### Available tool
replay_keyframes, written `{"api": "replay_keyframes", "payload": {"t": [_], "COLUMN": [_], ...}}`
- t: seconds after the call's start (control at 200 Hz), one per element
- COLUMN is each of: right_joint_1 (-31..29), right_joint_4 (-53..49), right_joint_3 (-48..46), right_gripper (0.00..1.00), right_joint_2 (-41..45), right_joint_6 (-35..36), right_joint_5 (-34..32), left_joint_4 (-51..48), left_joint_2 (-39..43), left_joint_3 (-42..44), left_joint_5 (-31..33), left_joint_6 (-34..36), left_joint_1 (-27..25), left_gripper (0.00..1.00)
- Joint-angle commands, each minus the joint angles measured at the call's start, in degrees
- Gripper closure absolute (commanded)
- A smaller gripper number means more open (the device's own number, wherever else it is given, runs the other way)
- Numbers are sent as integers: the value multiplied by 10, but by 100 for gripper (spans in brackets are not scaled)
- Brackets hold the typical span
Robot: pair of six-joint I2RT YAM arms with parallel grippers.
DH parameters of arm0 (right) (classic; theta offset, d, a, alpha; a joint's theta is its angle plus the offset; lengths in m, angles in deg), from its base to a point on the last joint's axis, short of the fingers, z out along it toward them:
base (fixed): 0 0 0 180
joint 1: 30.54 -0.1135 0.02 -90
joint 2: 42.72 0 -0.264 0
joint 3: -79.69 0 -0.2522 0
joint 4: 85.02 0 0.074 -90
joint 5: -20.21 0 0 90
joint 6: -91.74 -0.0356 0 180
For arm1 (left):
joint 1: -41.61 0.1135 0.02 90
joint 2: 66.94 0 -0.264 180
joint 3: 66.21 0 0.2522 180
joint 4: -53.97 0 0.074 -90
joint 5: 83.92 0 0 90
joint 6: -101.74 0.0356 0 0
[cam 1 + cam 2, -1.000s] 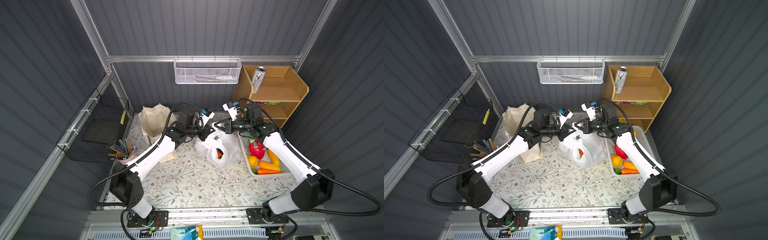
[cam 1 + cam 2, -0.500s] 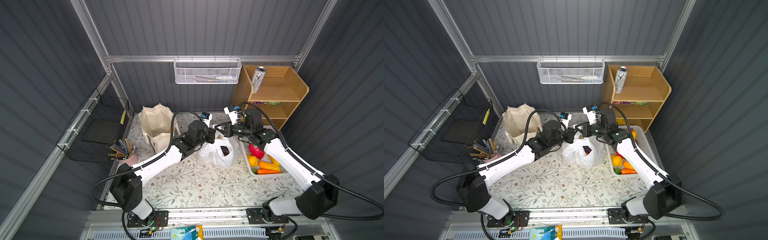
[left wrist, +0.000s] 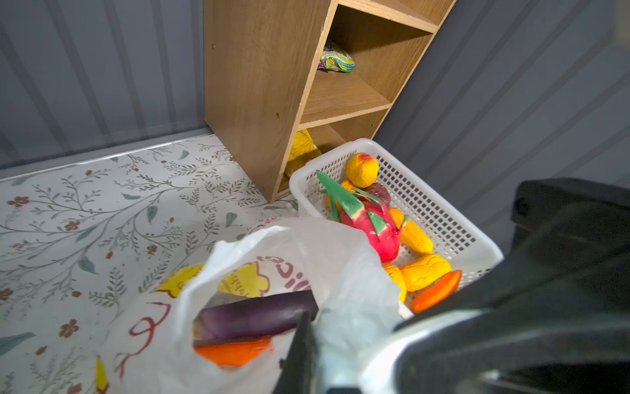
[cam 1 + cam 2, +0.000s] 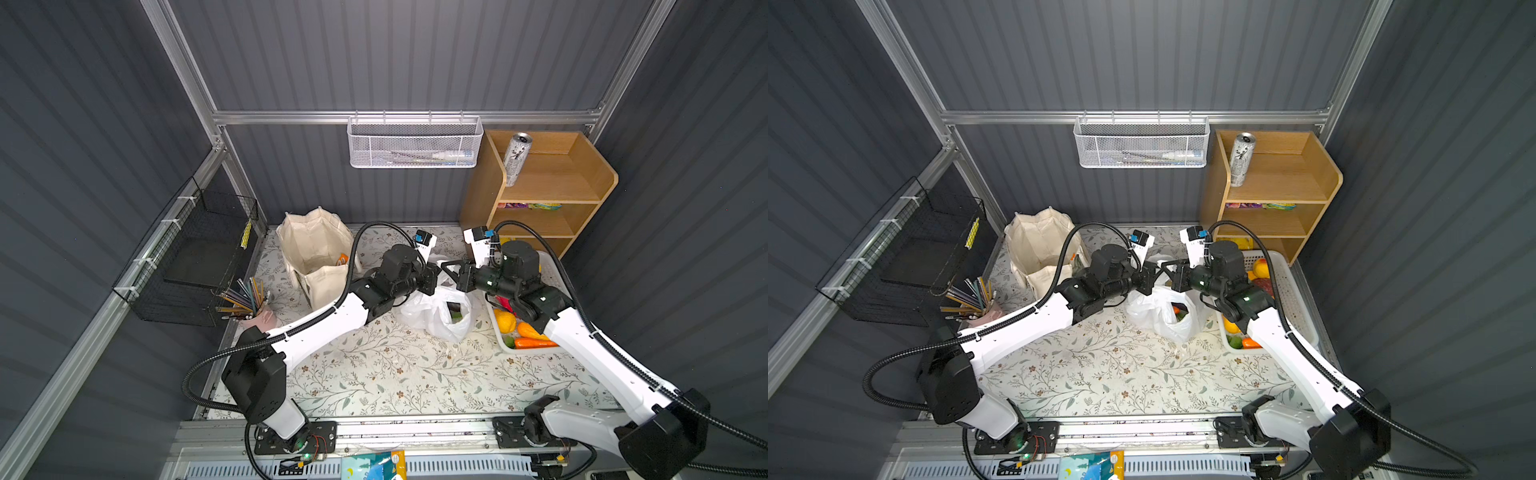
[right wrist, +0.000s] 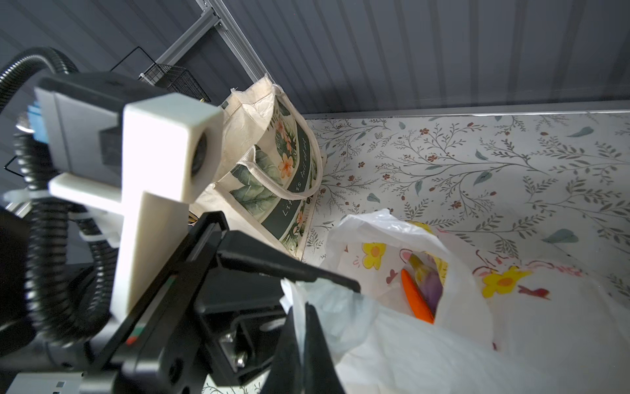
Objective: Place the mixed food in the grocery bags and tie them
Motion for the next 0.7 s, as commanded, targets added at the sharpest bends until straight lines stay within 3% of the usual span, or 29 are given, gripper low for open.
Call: {"api": "replay_keyframes", "payload": {"t": [0.0,0.15,0.365,0.53,0.695], "right_joint_1": [3,15,23,24,25], "right_joint_4": [-20,-24,-30,-27,-32], "right_joint_3": [11,23,29,30,39], "right_gripper": [100,100,100,100,100], "right_joint_2": [3,-6,-14,-18,-21], "right_joint_6": [5,9,13,10,14], "right_joint_5": [13,26,30,32,33], "left_joint_4": [-45,-74,-37,-112,-252], "left_joint_2": [-12,8,65,88,92], "left_joint_3": [-31,-31,-6,-35,-63], "left_joint_5": [-15,-63,-199,-287,-306], "left_joint_6": [81,149,159,215,293], "left_joint_1": [28,48,112,113,108], "left_gripper": [68,32,1,0,0]}}
